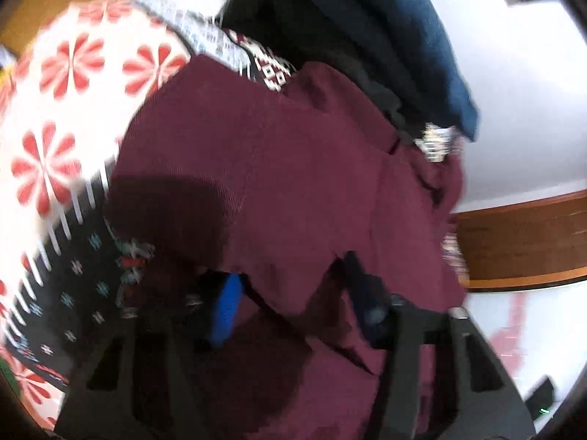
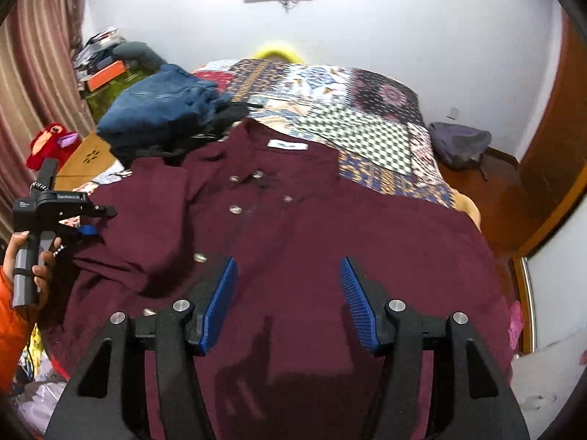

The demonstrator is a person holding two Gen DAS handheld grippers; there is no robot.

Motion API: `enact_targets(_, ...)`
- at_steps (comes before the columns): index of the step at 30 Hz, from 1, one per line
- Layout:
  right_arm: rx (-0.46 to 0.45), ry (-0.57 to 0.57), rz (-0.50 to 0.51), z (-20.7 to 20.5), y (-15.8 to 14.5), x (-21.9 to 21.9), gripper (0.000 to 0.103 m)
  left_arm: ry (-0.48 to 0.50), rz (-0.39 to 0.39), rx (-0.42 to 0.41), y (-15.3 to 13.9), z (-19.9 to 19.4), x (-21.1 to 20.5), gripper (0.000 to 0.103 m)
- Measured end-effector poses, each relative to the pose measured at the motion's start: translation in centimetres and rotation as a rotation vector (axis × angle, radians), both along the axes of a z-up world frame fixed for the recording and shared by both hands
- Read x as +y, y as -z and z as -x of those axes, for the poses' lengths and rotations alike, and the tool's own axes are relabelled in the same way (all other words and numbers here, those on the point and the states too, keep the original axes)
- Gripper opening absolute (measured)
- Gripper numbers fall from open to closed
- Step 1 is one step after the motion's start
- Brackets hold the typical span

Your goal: Fold large clothes

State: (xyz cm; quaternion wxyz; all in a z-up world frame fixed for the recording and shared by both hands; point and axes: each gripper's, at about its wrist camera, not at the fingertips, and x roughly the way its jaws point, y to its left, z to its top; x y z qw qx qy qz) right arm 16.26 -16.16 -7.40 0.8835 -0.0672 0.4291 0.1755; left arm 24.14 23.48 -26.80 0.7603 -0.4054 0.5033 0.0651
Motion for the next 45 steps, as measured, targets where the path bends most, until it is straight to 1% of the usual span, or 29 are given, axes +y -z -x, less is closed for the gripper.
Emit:
enact_targets(1,0.004,0.01,-0.007,0.0,0.0,-0.5,0.055,0.012,-0.061,0.01,-0.3,-0.6,-0.8,0.035)
enact_targets(3,0.008,0.035,-0.024,-0.1,0.1,-1.8,0.055,0.034,-0.139,0.014,-0.9,-1.3,-2.4,0.011)
enact_targets(4,0.009,0.045,-0.031,0.0,0.1,-2.4,0.055,0.038,-0.159,0.006,-1.3,-1.5,-3.0,0.004)
enact_targets(5,0.008,0.06,-0.038,0.0,0.1,-3.2,0.055,0.043,-0.188,-0.008,-1.9,-1.6,-3.5,0.002)
enact_targets(6,0.005,0.07,-0.04,0.1,0.1,-3.7,0.055,0.049,-0.234,-0.035,-3.1,-1.8,-4.5,0.002)
enact_targets(7,0.002,0.08,-0.04,0.1,0.1,-4.2,0.055,0.054,-0.263,-0.06,-4.2,-1.9,-5.2,0.002)
enact_targets(10,-0.011,0.113,-0.032,0.3,0.0,-6.0,0.055,0.099,-0.346,-0.17,-8.6,-2.2,-8.1,0.002)
enact_targets(13,-0.009,0.138,-0.039,0.3,-0.3,-7.5,0.055,0.187,-0.418,-0.282,-13.8,-3.4,-11.6,0.002)
enact_targets(14,-0.009,0.149,-0.048,0.3,-0.3,-8.0,0.055,0.225,-0.436,-0.328,-15.6,-3.8,-13.3,0.002)
enact_targets(16,-0.013,0.163,-0.066,0.2,-0.6,-8.7,0.055,0.29,-0.454,-0.395,-18.1,-4.9,-16.5,0.002)
enact_targets(19,-0.019,0.185,-0.083,0.4,-0.9,-9.6,0.055,0.403,-0.448,-0.478,-20.9,-6.1,-21.7,0.002)
enact_targets(21,-0.022,0.199,-0.083,0.4,-1.0,-10.1,0.055,0.486,-0.425,-0.504,-21.6,-6.6,-24.9,0.002)
enact_targets(23,-0.022,0.212,-0.078,0.5,-1.0,-10.6,0.055,0.584,-0.401,-0.503,-21.3,-7.0,-28.5,0.002)
enact_targets(25,-0.019,0.224,-0.071,0.4,-0.9,-11.1,0.055,0.661,-0.402,-0.489,-20.3,-7.1,-31.7,0.002)
enact_targets(27,-0.017,0.236,-0.068,0.4,-0.8,-11.6,0.055,0.742,-0.411,-0.454,-18.5,-7.3,-34.7,0.002)
enact_targets(29,-0.008,0.247,-0.067,0.5,-0.7,-12.2,0.055,0.793,-0.405,-0.42,-16.7,-7.2,-36.7,0.002)
enact_targets(30,-0.003,0.254,-0.066,0.5,-0.6,-12.5,0.055,0.841,-0.394,-0.389,-15.5,-7.3,-38.0,0.002)
enact_targets(31,0.002,0.258,-0.066,0.5,-0.5,-12.7,0.055,0.866,-0.393,-0.37,-14.8,-7.3,-38.5,0.002)
enact_targets(32,0.01,0.263,-0.065,0.6,-0.3,-12.9,0.055,0.897,-0.398,-0.35,-14.1,-6.7,-39.3,0.004)
enact_targets(35,0.028,0.271,-0.065,0.7,0.0,-13.3,0.055,0.997,-0.42,-0.305,-12.5,-6.3,-41.0,0.018)
enact_targets(37,0.038,0.274,-0.066,0.6,0.2,-13.4,0.055,1.042,-0.427,-0.309,-12.6,-4.9,-41.4,0.027)
enact_targets(38,0.042,0.274,-0.069,0.6,0.2,-13.4,0.055,1.05,-0.431,-0.325,-13.0,-4.5,-41.2,0.034)
enact_targets(39,0.046,0.274,-0.073,0.6,0.2,-13.4,0.055,1.049,-0.434,-0.343,-13.4,-4.2,-40.9,0.042)
enact_targets(40,0.052,0.274,-0.078,0.4,0.3,-13.4,0.055,1.038,-0.438,-0.37,-14.2,-3.8,-40.5,0.045)
enact_targets(41,0.055,0.274,-0.08,0.4,0.4,-13.3,0.055,1.023,-0.443,-0.394,-14.9,-3.4,-39.8,0.051)
enact_targets(43,0.062,0.269,-0.086,0.2,0.4,-13.0,0.055,0.987,-0.465,-0.438,-16.3,-3.0,-38.2,0.056)
enact_targets(45,0.067,0.26,-0.095,-0.1,0.3,-12.6,0.055,0.95,-0.509,-0.46,-16.9,-3.1,-36.5,0.064)
